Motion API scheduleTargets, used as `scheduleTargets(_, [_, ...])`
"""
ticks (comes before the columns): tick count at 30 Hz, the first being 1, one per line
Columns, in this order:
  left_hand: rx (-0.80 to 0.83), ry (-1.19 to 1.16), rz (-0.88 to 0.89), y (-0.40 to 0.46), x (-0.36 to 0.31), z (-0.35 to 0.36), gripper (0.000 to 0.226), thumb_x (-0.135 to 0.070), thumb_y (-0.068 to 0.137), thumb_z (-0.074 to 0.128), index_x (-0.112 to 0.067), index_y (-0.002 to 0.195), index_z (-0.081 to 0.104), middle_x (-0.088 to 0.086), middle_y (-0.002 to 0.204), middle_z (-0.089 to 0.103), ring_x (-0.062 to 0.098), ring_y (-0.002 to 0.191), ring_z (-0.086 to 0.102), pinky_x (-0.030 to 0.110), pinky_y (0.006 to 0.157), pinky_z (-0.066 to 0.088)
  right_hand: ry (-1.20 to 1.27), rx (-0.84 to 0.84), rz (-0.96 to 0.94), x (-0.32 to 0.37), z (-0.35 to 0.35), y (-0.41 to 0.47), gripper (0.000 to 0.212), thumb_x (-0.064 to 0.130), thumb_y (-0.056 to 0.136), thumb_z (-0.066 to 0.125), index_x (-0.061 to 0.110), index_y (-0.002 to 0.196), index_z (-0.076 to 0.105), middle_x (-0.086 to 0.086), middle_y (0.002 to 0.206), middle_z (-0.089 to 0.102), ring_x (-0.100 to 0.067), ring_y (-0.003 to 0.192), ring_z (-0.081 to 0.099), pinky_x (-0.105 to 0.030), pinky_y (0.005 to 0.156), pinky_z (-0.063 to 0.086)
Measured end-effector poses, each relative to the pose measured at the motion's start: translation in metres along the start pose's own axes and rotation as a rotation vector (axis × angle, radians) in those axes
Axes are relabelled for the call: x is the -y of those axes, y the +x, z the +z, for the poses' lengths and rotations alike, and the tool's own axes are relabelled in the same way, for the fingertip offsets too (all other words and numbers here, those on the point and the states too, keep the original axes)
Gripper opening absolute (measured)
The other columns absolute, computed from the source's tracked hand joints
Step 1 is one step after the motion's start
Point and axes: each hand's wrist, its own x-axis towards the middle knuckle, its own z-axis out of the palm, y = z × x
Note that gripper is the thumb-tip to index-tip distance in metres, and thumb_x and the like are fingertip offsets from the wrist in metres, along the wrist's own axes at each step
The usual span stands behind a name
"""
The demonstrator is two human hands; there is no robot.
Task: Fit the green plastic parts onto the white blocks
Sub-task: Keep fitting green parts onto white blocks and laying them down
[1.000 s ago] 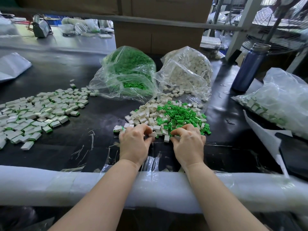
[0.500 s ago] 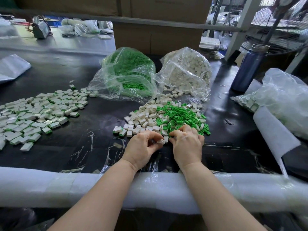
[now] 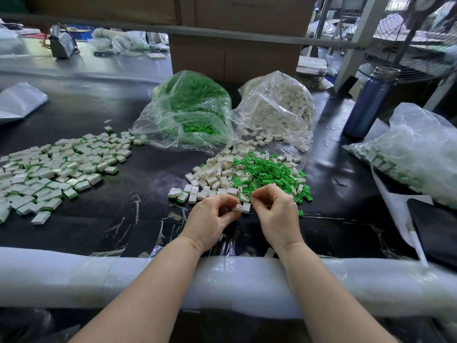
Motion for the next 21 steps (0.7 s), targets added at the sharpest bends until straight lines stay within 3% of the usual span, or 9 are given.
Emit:
scheduleTargets(4, [0.016, -0.02, -0.003, 0.0, -0.0009, -0.0007, 0.011, -0.018, 0.082, 0.069, -0.024, 0.089, 0.063, -0.01, 0.084, 0.064, 0.014, 0.087, 0.062, 0.02, 0.086, 0.047, 0.161, 0.074, 0.049, 0.0011, 0.0002, 0.0012, 0.029, 0.0, 0.084, 0.062, 0.024, 0.1, 0.065, 0.009, 0.075, 0.059, -0.009, 0.069, 0.056, -0.017, 0.069, 0.047])
scheduleTargets(6, [0.019, -0.026, -0.006, 0.0, -0.0011, -0.0009, 0.012, -0.017, 0.082, 0.069, -0.023, 0.091, 0.064, -0.01, 0.084, 0.064, 0.013, 0.088, 0.062, 0.018, 0.086, 0.047, 0.191, 0.102, 0.07, 0.0011, 0.0002, 0.0011, 0.026, 0.002, 0.085, 0.062, 0.025, 0.095, 0.067, 0.008, 0.076, 0.062, -0.006, 0.07, 0.057, -0.017, 0.069, 0.048])
scheduleTargets(9, [0.024, -0.046, -0.003, 0.0005, -0.0008, -0.0007, 0.013, -0.015, 0.081, 0.07, -0.019, 0.093, 0.066, -0.006, 0.086, 0.066, 0.014, 0.087, 0.063, 0.019, 0.085, 0.047, 0.254, 0.109, 0.116, 0.0022, -0.0005, 0.0012, 0.015, 0.004, 0.084, 0.066, 0.019, 0.083, 0.063, -0.005, 0.079, 0.068, -0.018, 0.074, 0.064, -0.028, 0.072, 0.053])
scheduleTargets(14, [0.016, -0.111, -0.025, 0.0018, 0.001, -0.001, 0.015, -0.011, 0.079, 0.072, -0.021, 0.087, 0.063, -0.002, 0.085, 0.067, 0.016, 0.084, 0.063, 0.026, 0.086, 0.049, 0.269, 0.112, 0.083, 0.0027, -0.0028, 0.0026, 0.011, 0.006, 0.082, 0.069, 0.015, 0.077, 0.064, 0.005, 0.071, 0.064, 0.004, 0.063, 0.056, -0.01, 0.064, 0.046])
scheduleTargets(17, [0.022, -0.129, -0.021, 0.0018, 0.0014, -0.0016, 0.019, -0.011, 0.079, 0.072, -0.026, 0.083, 0.062, -0.005, 0.083, 0.067, 0.012, 0.082, 0.062, 0.022, 0.084, 0.05, 0.346, 0.13, 0.124, 0.0021, -0.0026, 0.0022, 0.016, 0.002, 0.083, 0.066, 0.015, 0.075, 0.062, 0.001, 0.067, 0.063, -0.002, 0.058, 0.058, -0.018, 0.062, 0.052])
scheduleTargets(21, [0.002, -0.162, -0.016, 0.0018, 0.0015, -0.0015, 0.017, -0.014, 0.08, 0.071, -0.028, 0.083, 0.063, 0.002, 0.088, 0.068, 0.016, 0.086, 0.064, 0.023, 0.084, 0.051, 0.365, 0.122, 0.162, 0.001, -0.0016, 0.0025, 0.017, 0.002, 0.085, 0.064, 0.014, 0.075, 0.059, -0.008, 0.074, 0.065, -0.02, 0.069, 0.064, -0.03, 0.069, 0.056])
